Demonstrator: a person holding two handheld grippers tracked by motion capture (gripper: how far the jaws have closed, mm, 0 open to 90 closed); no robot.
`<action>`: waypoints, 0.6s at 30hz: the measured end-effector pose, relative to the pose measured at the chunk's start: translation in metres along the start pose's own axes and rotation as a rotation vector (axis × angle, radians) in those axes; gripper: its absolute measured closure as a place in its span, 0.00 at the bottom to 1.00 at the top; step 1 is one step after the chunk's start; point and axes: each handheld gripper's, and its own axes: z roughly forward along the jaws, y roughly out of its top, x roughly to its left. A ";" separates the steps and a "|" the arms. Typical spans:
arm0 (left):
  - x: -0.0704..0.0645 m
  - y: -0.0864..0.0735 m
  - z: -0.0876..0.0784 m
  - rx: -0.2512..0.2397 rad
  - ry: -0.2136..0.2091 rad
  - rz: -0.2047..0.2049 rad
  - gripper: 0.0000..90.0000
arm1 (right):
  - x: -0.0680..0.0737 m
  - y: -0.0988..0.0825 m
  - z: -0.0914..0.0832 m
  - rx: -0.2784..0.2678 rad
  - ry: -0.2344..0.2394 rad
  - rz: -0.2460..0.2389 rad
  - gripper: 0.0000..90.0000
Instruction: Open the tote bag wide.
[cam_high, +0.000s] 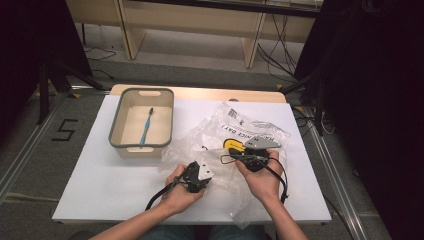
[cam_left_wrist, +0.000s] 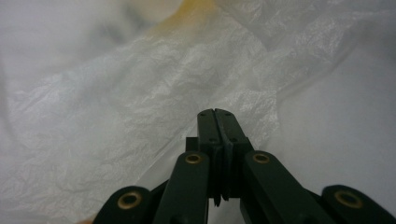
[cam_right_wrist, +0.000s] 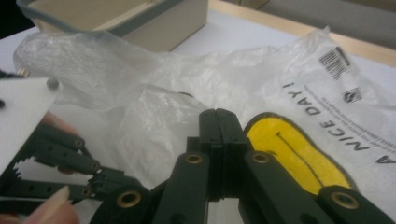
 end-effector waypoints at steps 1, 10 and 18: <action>0.000 0.000 0.000 0.003 -0.002 0.001 0.99 | 0.000 0.001 -0.001 -0.014 -0.010 0.002 1.00; -0.001 0.000 0.000 0.032 -0.021 0.024 0.99 | -0.004 0.017 -0.013 -0.106 -0.078 -0.025 1.00; -0.002 0.000 -0.002 0.046 -0.027 0.032 0.99 | -0.010 0.030 -0.018 -0.167 -0.111 -0.011 1.00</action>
